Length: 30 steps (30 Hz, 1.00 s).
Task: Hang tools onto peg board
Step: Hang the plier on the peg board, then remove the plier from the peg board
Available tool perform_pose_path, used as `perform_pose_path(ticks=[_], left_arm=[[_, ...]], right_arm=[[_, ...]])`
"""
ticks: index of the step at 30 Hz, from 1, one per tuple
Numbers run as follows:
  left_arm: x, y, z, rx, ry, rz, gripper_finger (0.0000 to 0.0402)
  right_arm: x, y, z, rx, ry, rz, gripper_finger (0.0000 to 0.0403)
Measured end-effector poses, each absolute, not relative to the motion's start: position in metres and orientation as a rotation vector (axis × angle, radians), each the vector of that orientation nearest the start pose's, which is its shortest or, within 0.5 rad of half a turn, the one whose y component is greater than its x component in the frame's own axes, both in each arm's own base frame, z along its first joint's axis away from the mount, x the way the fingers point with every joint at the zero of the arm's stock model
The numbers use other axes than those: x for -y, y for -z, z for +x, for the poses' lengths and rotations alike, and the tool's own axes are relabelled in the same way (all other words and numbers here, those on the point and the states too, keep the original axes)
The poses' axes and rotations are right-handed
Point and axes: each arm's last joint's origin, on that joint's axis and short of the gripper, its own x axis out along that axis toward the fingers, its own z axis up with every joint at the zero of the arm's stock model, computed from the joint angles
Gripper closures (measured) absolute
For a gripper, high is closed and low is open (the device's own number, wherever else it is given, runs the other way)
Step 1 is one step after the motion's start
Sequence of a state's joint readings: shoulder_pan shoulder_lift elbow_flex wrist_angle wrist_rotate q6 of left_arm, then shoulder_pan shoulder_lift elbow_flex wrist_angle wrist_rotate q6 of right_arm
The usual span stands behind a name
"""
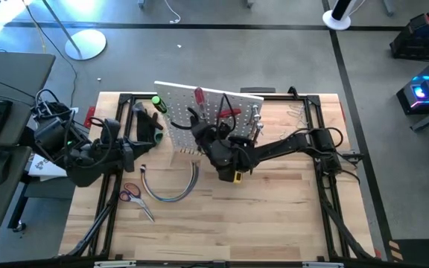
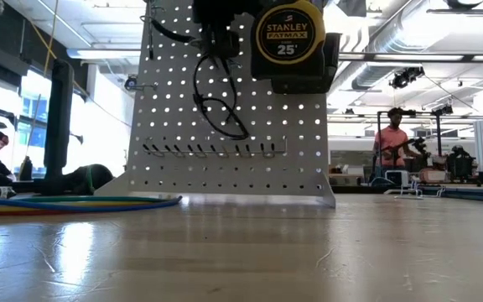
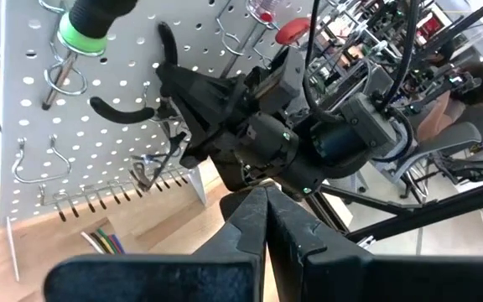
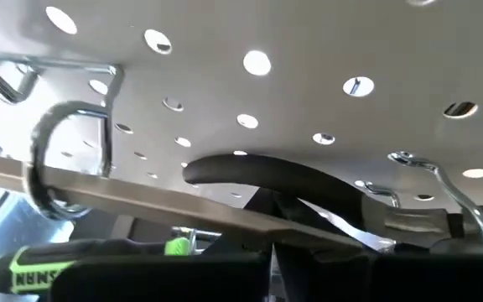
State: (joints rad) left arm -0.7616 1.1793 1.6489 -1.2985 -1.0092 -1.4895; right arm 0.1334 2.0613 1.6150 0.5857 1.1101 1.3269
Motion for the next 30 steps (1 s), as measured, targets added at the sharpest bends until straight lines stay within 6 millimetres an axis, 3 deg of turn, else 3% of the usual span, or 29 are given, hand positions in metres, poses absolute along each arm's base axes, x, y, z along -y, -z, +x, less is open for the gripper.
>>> perform_pose_path(ticks=[15, 20, 26, 30], left_arm=[[0.093, -0.455, 0.134, -0.192, -0.533, -0.827, 0.0401], [0.089, -0.456, 0.13, -0.175, -0.542, -0.797, 0.0401], [0.091, -0.445, 0.132, -0.233, -0.606, -0.744, 0.0401], [0.105, -0.418, 0.134, -0.241, -0.654, -0.806, 0.0401]], right_arm=[[-0.068, -0.304, 0.46, 0.825, 0.783, 1.343, 0.0403], [-0.075, -0.309, 0.46, 0.714, 0.668, 1.318, 0.0403], [-0.088, -0.312, 0.464, 0.457, 0.448, 1.091, 0.0403], [-0.094, -0.329, 0.46, 0.223, 0.087, 0.75, 0.0403]])
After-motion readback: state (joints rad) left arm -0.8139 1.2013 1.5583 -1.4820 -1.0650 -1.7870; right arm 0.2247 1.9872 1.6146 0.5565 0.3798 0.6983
